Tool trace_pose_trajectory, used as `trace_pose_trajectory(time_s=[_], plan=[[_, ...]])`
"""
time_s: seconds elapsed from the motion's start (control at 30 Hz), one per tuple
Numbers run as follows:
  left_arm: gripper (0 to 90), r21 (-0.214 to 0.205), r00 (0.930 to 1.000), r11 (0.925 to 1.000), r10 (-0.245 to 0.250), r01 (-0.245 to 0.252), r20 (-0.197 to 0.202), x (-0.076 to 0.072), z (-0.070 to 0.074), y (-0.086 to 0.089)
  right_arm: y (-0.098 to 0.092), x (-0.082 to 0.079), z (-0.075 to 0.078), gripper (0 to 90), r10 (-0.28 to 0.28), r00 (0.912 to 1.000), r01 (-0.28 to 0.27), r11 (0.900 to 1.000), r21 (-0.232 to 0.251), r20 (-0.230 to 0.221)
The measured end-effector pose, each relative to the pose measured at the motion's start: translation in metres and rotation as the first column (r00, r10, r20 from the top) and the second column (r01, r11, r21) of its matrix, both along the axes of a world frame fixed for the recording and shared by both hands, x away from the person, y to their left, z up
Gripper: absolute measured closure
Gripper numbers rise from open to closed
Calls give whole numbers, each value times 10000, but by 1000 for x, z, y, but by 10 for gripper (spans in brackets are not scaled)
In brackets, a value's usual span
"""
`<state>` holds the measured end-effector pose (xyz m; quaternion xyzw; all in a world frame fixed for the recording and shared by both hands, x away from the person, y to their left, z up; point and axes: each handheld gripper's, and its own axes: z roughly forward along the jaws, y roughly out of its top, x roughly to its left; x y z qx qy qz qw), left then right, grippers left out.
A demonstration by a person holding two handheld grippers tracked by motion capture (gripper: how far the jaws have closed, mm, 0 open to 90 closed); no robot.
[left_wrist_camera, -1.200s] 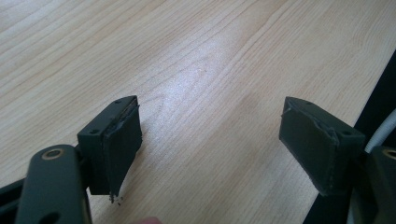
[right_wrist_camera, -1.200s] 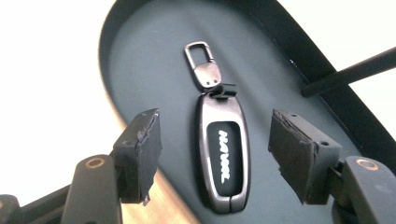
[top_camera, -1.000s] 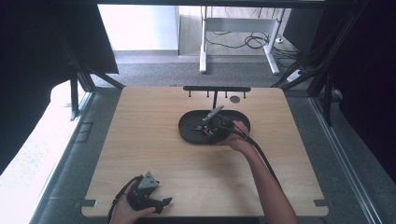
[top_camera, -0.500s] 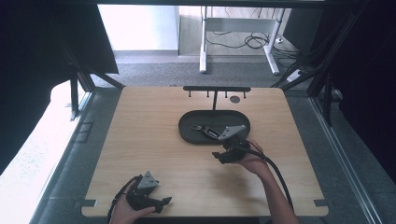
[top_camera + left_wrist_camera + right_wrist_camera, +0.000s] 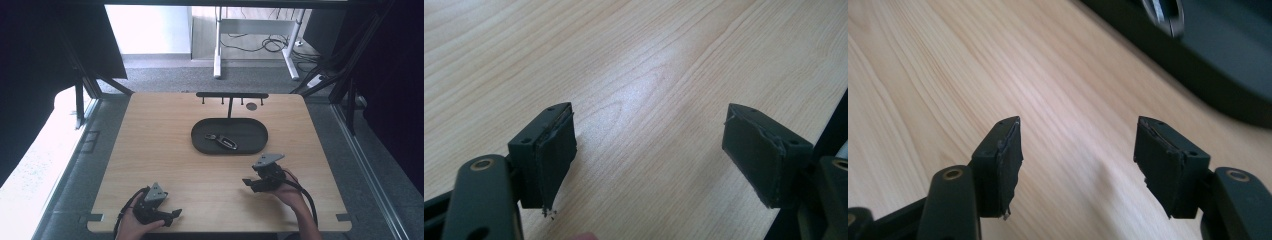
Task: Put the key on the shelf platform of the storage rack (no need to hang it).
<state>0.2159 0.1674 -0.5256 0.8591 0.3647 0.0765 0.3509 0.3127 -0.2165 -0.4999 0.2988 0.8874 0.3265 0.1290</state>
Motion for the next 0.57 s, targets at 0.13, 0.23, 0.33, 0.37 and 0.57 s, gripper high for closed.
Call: trace_pose_trajectory(time_s=[0.13,0.23,0.33,0.37,0.57], plan=[[218,-100,9999,9999,91,-90,76,-1,1,0,-10,-1,-7,370,-290,9995,293,9990,329,-93],[218,-126,9998,9998,166,-164,141,-1,1,1,-11,-2,-8,370,-320,9995,323,9986,418,-61],[218,-138,9997,9997,195,-193,150,-1,1,2,-11,-3,-8,366,-328,9994,324,9983,477,74],[218,-148,9997,9997,201,-199,148,-1,1,2,-12,-3,-7,363,-360,9992,352,9981,514,147],[217,-187,9993,9994,303,-299,196,0,0,4,-16,0,-10,344,-644,9977,631,9963,590,201]])
